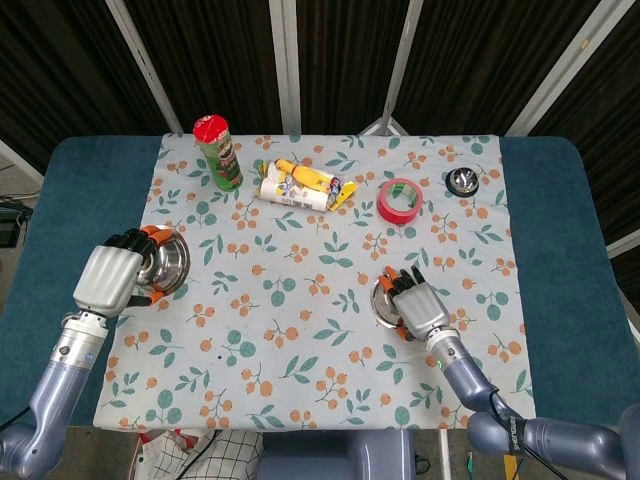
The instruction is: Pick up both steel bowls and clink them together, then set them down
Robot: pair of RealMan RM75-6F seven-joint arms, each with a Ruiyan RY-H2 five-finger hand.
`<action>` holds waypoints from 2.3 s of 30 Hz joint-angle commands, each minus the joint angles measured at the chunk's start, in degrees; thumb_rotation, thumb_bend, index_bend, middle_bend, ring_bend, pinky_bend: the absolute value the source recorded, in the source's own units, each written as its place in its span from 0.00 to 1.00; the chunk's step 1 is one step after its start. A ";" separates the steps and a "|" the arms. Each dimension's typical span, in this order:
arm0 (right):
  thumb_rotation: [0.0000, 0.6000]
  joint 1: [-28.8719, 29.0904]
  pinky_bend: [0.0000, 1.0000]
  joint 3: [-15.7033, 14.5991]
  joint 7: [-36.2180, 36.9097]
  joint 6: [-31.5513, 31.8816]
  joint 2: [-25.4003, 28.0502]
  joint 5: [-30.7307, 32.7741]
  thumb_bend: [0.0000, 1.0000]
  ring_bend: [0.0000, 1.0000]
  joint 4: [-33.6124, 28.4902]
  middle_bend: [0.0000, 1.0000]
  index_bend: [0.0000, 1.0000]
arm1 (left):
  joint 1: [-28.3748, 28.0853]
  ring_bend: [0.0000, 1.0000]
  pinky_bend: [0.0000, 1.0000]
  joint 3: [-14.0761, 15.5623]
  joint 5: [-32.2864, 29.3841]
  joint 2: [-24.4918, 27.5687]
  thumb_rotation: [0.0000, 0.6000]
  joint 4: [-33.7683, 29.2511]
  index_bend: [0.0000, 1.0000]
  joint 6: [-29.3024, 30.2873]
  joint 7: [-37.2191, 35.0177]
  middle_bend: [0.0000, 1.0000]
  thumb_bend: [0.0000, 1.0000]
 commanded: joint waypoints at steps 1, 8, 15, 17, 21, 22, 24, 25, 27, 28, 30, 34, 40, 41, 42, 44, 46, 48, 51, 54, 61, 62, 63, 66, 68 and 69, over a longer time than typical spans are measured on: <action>0.78 0.41 0.06 -0.14 -0.08 0.29 0.20 0.67 0.34 0.00 -0.08 0.00 0.00 | 0.09 0.59 0.80 -0.03 -0.05 0.06 1.00 0.23 0.64 -0.15 -0.32 0.75 0.42; 0.86 1.06 0.55 -0.69 0.02 0.93 1.41 1.84 0.34 0.22 -1.33 0.17 0.06 | 0.06 0.59 0.80 -0.07 -0.01 -0.19 1.00 0.27 0.64 -0.45 0.00 0.75 0.42; 1.00 1.37 0.84 -1.28 1.58 1.25 2.37 1.51 0.34 0.58 -2.04 0.55 0.52 | -0.17 0.59 0.80 -0.17 -0.07 -0.73 1.00 -0.32 0.64 -0.56 1.56 0.75 0.42; 1.00 1.42 0.89 -1.54 1.94 1.28 2.58 1.48 0.34 0.66 -2.04 0.63 0.63 | -0.22 0.59 0.80 -0.19 -0.30 -0.97 1.00 -0.21 0.64 -0.71 1.83 0.75 0.42; 1.00 1.27 0.97 -1.90 3.15 1.69 2.72 1.10 0.34 0.76 -1.83 0.73 0.75 | -0.08 0.59 0.80 -0.03 -0.43 -1.35 1.00 0.44 0.64 -0.90 1.61 0.75 0.43; 1.00 1.19 0.99 -1.92 3.53 1.87 2.73 0.84 0.34 0.78 -1.75 0.76 0.79 | -0.07 0.59 0.80 -0.02 -0.40 -1.41 1.00 0.59 0.65 -0.95 1.46 0.75 0.43; 1.00 0.92 1.00 -1.95 4.46 2.63 2.61 -0.21 0.34 0.83 -1.40 0.81 0.86 | -0.02 0.59 0.80 -0.02 -0.18 -1.56 1.00 0.98 0.65 -0.97 0.93 0.75 0.43; 1.00 0.78 1.00 -1.94 4.90 2.89 2.58 -0.51 0.34 0.86 -1.34 0.84 0.90 | 0.01 0.59 0.80 -0.02 -0.02 -1.63 1.00 1.14 0.65 -0.94 0.70 0.76 0.44; 1.00 0.36 1.00 -1.67 6.57 3.54 2.55 -1.47 0.34 0.90 -1.34 0.89 0.96 | 0.05 0.59 0.80 0.04 0.51 -1.81 1.00 1.51 0.65 -0.86 0.16 0.76 0.44; 1.00 0.13 1.00 -1.44 7.63 3.63 2.60 -1.67 0.34 0.93 -1.54 0.91 0.98 | 0.07 0.59 0.80 0.06 0.71 -1.90 1.00 1.65 0.65 -0.82 -0.06 0.76 0.44; 1.00 -0.48 1.00 -0.68 10.61 4.03 2.87 -2.49 0.35 0.96 -1.99 0.95 1.00 | 0.12 0.59 0.80 0.09 1.23 -2.22 1.00 2.10 0.65 -0.63 -0.50 0.76 0.44; 1.00 -1.58 1.00 0.17 14.76 5.57 3.59 -5.03 0.35 0.98 -2.28 0.97 1.00 | 0.11 0.59 0.80 0.00 1.64 -2.82 1.00 2.67 0.65 -0.46 -0.78 0.76 0.44; 1.00 -4.21 1.00 3.00 26.97 7.02 6.62 -8.60 0.36 0.99 -6.11 0.98 1.00 | 0.44 0.61 0.81 0.41 4.70 -3.48 1.00 2.79 0.66 0.63 -3.26 0.78 0.47; 1.00 -4.89 1.00 3.83 30.89 6.54 7.70 -8.83 0.36 0.99 -7.37 0.98 1.00 | 0.51 0.62 0.82 0.58 5.77 -3.72 1.00 2.82 0.67 0.98 -4.17 0.79 0.48; 1.00 -5.35 1.00 4.53 33.92 5.94 8.56 -8.69 0.36 0.99 -8.39 0.98 1.00 | 0.51 0.63 0.83 0.64 6.58 -3.97 1.00 2.87 0.68 1.29 -4.67 0.80 0.48; 1.00 -6.24 1.00 6.15 41.58 3.31 11.06 -8.20 0.38 0.99 -10.76 0.98 1.00 | 0.41 0.65 0.85 0.41 8.56 -5.18 1.00 3.33 0.69 2.62 -5.28 0.81 0.49; 1.00 -6.81 1.00 7.60 48.12 0.44 13.29 -7.63 0.39 0.99 -12.59 0.99 1.00 | 0.48 0.65 0.85 0.53 10.36 -6.27 1.00 3.89 0.69 3.83 -5.69 0.82 0.50; 1.00 -7.42 1.00 9.56 55.76 -2.84 15.76 -7.52 0.39 0.99 -14.26 0.99 1.00 | 0.60 0.65 0.85 0.99 12.56 -7.28 1.00 4.33 0.69 4.86 -7.13 0.82 0.51; 1.00 -8.53 1.00 12.55 66.35 -6.51 18.24 -7.54 0.42 0.99 -16.36 0.99 1.00 | 0.39 0.65 0.86 1.29 15.36 -8.65 1.00 5.24 0.70 5.91 -9.14 0.82 0.51; 1.00 -9.75 1.00 15.44 76.90 -10.20 19.95 -7.71 0.44 0.99 -17.82 0.99 1.00 | 0.22 0.67 0.87 1.40 18.06 -10.27 1.00 6.60 0.71 7.40 -11.20 0.83 0.51; 1.00 -11.91 1.00 21.65 99.09 -20.08 21.20 -7.89 0.45 0.99 -17.62 0.99 1.00 | -0.69 0.67 0.87 1.53 22.26 -14.59 1.00 9.96 0.71 9.20 -15.00 0.84 0.51; 1.00 -11.87 1.00 22.06 100.39 -20.98 21.09 -7.95 0.46 0.99 -17.37 0.99 1.00 | -0.82 0.67 0.87 1.50 22.57 -15.04 1.00 10.44 0.71 9.28 -15.07 0.84 0.51; 1.00 -11.66 1.00 22.53 101.98 -22.15 20.76 -7.70 0.46 0.99 -17.19 0.99 1.00 | -1.16 0.67 0.87 1.43 23.17 -15.86 1.00 11.27 0.71 9.32 -15.13 0.84 0.51; 1.00 -10.68 1.00 22.99 103.26 -23.69 19.78 -7.17 0.46 0.99 -17.27 0.99 1.00 | -2.05 0.67 0.87 1.11 24.29 -18.12 1.00 13.56 0.71 9.36 -15.41 0.84 0.51; 1.00 -9.83 1.00 22.75 102.70 -23.98 19.10 -6.77 0.46 0.99 -17.53 0.99 1.00 | -2.55 0.67 0.87 0.92 24.61 -19.50 1.00 14.69 0.71 9.26 -15.94 0.84 0.51; 1.00 -9.08 1.00 22.32 101.75 -23.96 18.57 -6.46 0.46 0.99 -17.69 0.99 1.00 | -2.93 0.67 0.87 0.83 24.76 -20.46 1.00 15.39 0.71 9.03 -16.19 0.84 0.51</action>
